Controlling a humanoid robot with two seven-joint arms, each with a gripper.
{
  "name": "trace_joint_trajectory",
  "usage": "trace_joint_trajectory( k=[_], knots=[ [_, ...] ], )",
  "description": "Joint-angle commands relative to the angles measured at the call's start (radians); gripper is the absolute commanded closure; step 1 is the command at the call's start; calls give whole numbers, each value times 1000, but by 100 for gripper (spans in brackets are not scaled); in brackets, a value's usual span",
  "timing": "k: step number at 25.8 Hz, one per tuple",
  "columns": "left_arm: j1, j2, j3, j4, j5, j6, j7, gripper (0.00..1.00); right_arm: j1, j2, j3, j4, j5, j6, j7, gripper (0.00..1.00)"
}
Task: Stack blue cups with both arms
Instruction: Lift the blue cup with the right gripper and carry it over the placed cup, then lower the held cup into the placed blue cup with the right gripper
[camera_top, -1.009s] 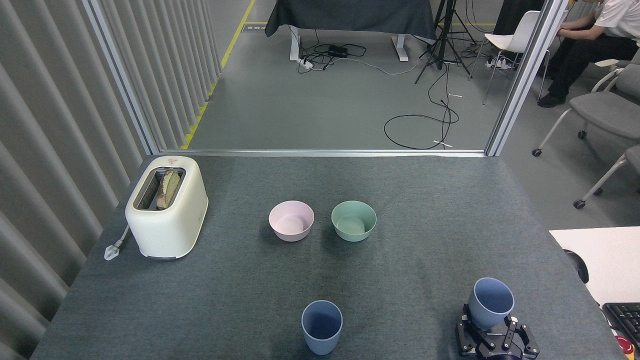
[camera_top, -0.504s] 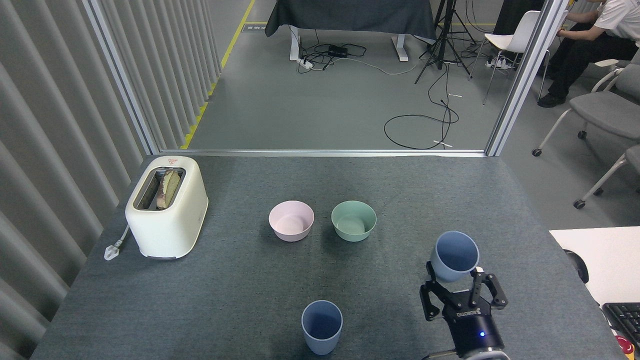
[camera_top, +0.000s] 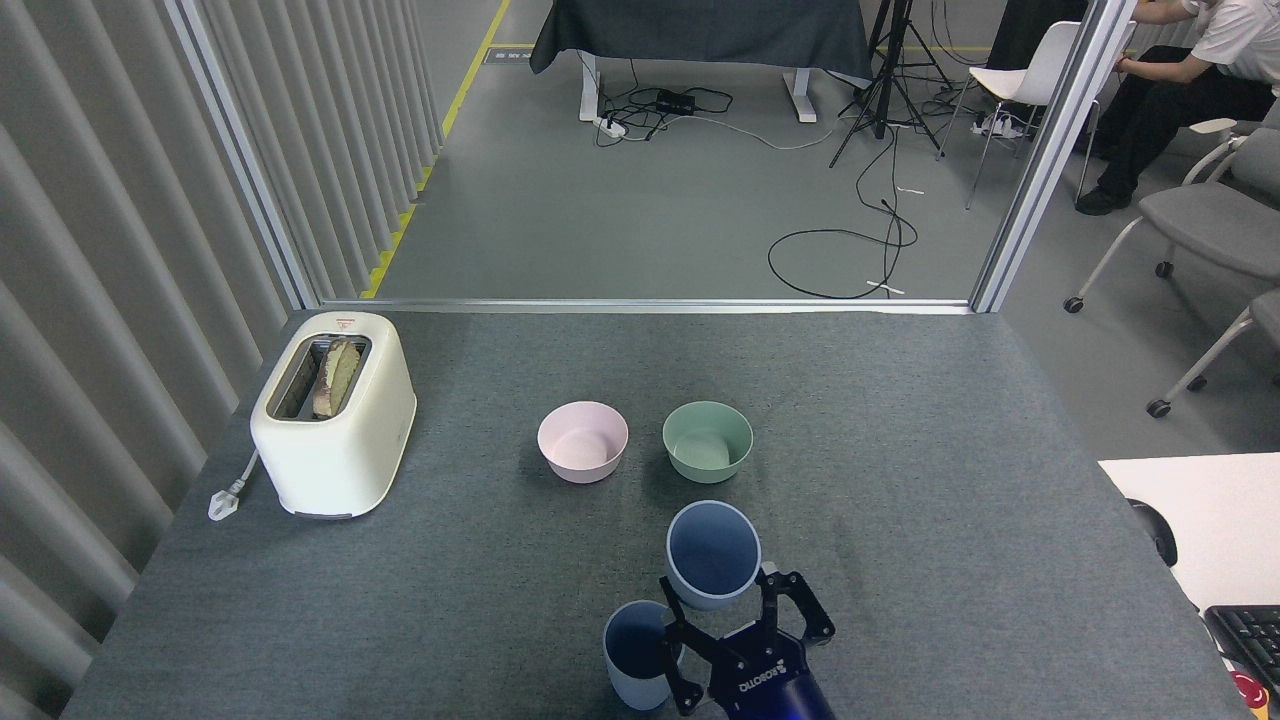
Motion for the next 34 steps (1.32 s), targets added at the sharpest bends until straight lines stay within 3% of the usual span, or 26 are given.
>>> trace_joint_trajectory(
  k=[1,28,30,34],
  knots=[
    [-1,-1,0,4,-1,-2,1,0,14,57,25,10,32,-1,-1,38],
    [-1,-1,2,4,-1,-2,1,0,28,72,57,121,33,2,-4,36],
    [0,-1,2,4,-1,-2,-1,0,30,74,57,121,32,2,-3,32],
    [0,1,2,4,-1,-2,1,0,30,75,54,121,26,2,-3,12]
  ],
)
